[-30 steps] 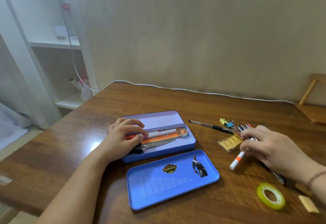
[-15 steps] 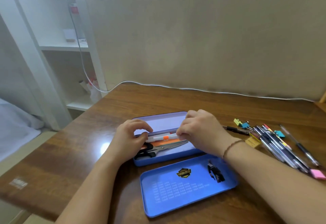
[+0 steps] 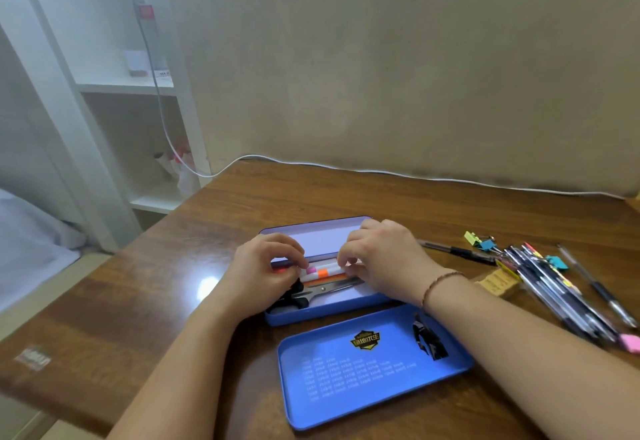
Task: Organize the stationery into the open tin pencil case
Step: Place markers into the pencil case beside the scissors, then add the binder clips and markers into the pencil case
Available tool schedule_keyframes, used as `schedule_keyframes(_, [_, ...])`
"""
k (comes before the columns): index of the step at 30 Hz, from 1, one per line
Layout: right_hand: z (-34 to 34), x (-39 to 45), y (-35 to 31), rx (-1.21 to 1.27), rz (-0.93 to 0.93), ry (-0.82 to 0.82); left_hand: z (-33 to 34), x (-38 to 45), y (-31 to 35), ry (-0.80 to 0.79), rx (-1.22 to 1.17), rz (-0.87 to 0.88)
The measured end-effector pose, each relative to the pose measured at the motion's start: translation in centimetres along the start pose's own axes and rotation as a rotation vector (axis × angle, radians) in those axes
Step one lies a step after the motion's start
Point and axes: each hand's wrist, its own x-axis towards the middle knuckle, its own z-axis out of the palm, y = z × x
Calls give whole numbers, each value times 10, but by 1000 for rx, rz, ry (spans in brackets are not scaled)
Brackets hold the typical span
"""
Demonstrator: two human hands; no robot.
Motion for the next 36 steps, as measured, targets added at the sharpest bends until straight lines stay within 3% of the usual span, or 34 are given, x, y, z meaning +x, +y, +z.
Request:
schedule_keyframes(6, [-5, -15, 5, 100, 89, 54, -3, 0, 3, -33, 51, 28])
schedule_keyframes(11, [-12, -31, 8, 165, 18, -22, -4, -3, 5, -90, 73, 90])
schedule_keyframes(14, [-25, -47, 15, 179, 22, 70, -3, -4, 2, -114, 81, 107])
schedule_keyframes(19, [-54, -102, 77, 179, 451, 285, -2, -5, 3, -131, 94, 117])
schedule_keyframes(23, [-63, -152, 133, 34, 863, 5, 1, -7, 4, -174, 127, 151])
schedule_keyframes(27, [-56, -181, 152, -31, 919, -249, 1, -9, 7, -189, 157, 154])
schedule_keyframes(36, [-56, -192, 151, 106, 888, -183, 2, -12, 12, -214, 226, 146])
